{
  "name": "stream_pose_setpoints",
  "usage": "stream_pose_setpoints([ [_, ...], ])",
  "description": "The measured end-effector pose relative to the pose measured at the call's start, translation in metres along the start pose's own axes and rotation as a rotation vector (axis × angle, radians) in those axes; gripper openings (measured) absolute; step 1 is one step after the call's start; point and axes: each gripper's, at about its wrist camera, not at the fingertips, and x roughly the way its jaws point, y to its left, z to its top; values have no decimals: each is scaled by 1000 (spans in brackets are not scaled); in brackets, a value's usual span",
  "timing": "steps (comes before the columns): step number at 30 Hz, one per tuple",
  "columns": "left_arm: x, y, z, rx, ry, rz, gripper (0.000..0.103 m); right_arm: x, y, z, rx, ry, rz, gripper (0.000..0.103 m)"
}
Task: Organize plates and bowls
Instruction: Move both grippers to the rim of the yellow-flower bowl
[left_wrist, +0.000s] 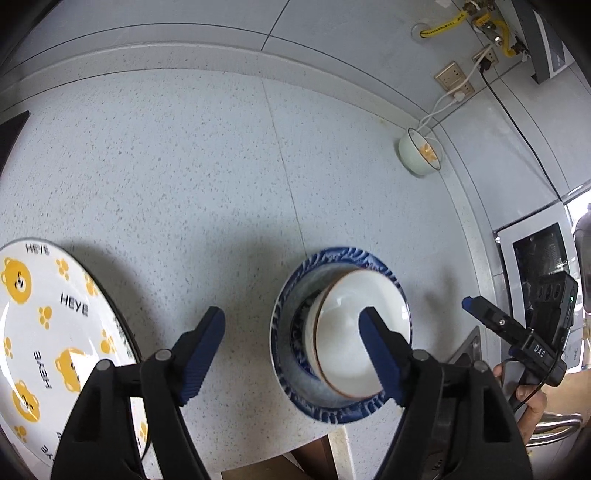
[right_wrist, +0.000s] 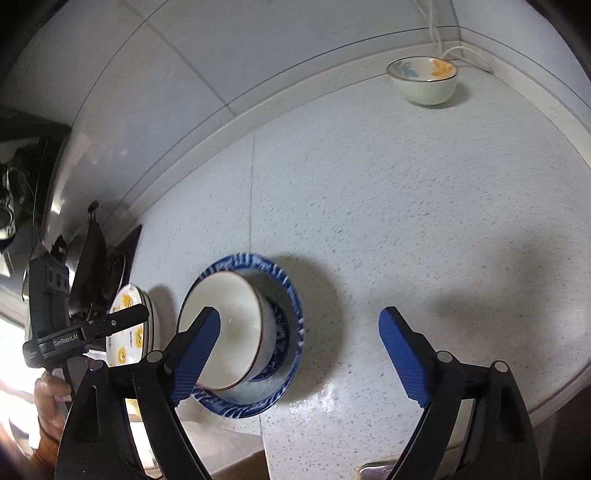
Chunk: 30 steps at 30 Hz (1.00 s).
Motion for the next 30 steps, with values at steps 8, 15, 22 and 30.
stream_pose_setpoints([
  [8,29,-34,62,12,62,-49,79,-27,-53,43,111,-128,-4,94],
  [15,74,-112,147,129,52,-47,80,-28,-102,106,213,-215,25,95],
  [22,152,-174,230,158,73,-95,80,3,-137,195,231,-211,-95,95],
  [30,241,-214,293,161,84,-116,78,59,-167,261,219,-132,-172,92],
])
